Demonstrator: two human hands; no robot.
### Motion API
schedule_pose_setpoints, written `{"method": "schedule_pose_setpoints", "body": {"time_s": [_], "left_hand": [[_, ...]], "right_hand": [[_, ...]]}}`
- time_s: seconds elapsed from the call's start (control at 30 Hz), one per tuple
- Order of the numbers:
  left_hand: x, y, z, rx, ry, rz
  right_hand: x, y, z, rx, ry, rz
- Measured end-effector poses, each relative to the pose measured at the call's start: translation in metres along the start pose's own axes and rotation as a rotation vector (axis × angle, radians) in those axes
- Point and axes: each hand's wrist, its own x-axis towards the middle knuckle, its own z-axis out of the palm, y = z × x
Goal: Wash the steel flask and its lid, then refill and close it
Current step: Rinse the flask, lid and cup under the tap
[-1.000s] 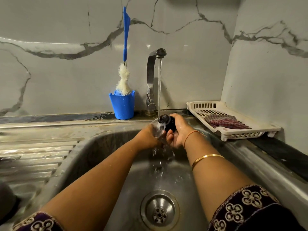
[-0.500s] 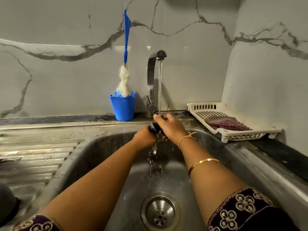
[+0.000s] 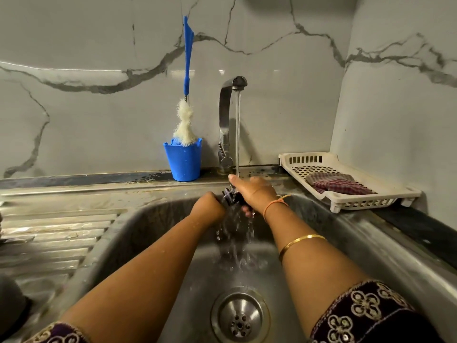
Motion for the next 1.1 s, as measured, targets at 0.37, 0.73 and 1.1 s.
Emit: {"method": "schedule_pose_setpoints", "body": {"time_s": [0.37,0.73,1.1], "left_hand": [[0.004,0.01,0.0,-0.488,-0.068,-0.049],[-0.016,0.039,-0.002,-1.174,-0.132,-0.165],[0.024,0.04,-0.035,-0.663,0.217,-0.074]], "right_hand": [[-0.004,-0.006,-0.019,0.841,-0.275,0.54],[-0.006,-0.007,-0.003,-0.327,0.419,-0.207],[-0.008,-0.007,0.007,-0.557,0.243,-0.422]]}}
